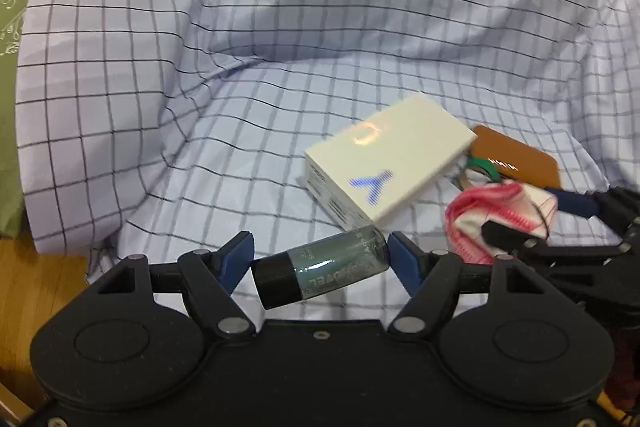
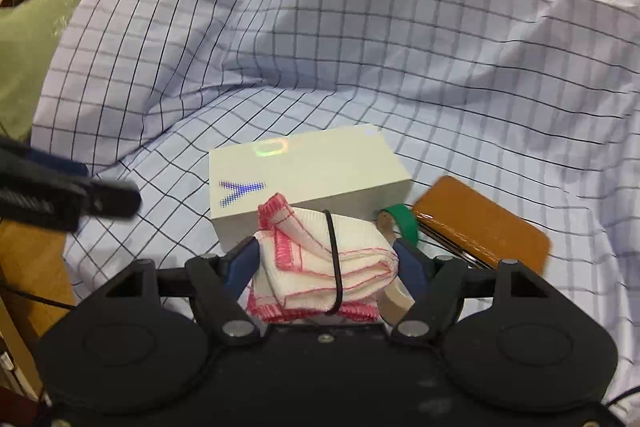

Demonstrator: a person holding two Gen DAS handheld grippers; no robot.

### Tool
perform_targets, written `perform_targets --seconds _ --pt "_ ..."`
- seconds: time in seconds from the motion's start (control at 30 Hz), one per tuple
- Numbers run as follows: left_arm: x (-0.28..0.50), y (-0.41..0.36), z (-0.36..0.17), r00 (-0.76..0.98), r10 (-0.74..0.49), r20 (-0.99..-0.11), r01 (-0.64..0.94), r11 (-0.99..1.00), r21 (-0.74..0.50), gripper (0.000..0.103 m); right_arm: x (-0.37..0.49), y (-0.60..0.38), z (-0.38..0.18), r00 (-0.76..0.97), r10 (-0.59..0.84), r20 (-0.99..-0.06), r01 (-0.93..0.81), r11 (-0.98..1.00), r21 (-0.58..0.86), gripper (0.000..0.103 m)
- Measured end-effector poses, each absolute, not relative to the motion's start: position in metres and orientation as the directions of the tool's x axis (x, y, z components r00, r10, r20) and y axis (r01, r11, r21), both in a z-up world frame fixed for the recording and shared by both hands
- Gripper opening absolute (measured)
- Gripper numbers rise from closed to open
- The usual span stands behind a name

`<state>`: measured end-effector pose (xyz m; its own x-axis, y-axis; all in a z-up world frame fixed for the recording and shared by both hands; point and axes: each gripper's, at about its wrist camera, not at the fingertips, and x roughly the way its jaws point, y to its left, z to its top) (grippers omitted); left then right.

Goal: Organize soft objects
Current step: 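Carry the dark tube over the basket with the left gripper while the right gripper grasps the pink-edged cloth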

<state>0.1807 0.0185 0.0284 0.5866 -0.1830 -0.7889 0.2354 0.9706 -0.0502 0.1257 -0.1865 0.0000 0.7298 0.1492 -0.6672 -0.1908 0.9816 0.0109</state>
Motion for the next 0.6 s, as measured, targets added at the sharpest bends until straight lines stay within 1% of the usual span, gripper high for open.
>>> perform_targets --seconds 0.07,0.27,0.4,0.6 --pt "0.171 0.013 0.027 0.572 -0.2 -0.795 0.257 0.965 -0.058 0.069 0.112 -0.194 0.008 0.73 0.127 -0.671 -0.156 0.988 0.017 0.073" --pt "0.146 -0.005 0.013 0.506 -0.241 -0.828 0.305 0.948 -0.091 0.069 0.073 -0.217 0.014 0.682 0.067 -0.728 -0.04 0.998 0.054 0.073" --pt "0.133 -0.017 0.003 0.455 -0.27 -0.849 0.331 0.936 -0.12 0.069 0.049 -0.228 0.006 0.637 0.038 -0.77 0.0 0.999 0.05 0.073" --pt "0.115 -0.031 -0.014 0.394 -0.264 -0.88 0.362 0.925 -0.115 0.068 0.015 -0.233 -0.014 0.576 0.03 -0.817 0.025 0.998 0.055 0.073"
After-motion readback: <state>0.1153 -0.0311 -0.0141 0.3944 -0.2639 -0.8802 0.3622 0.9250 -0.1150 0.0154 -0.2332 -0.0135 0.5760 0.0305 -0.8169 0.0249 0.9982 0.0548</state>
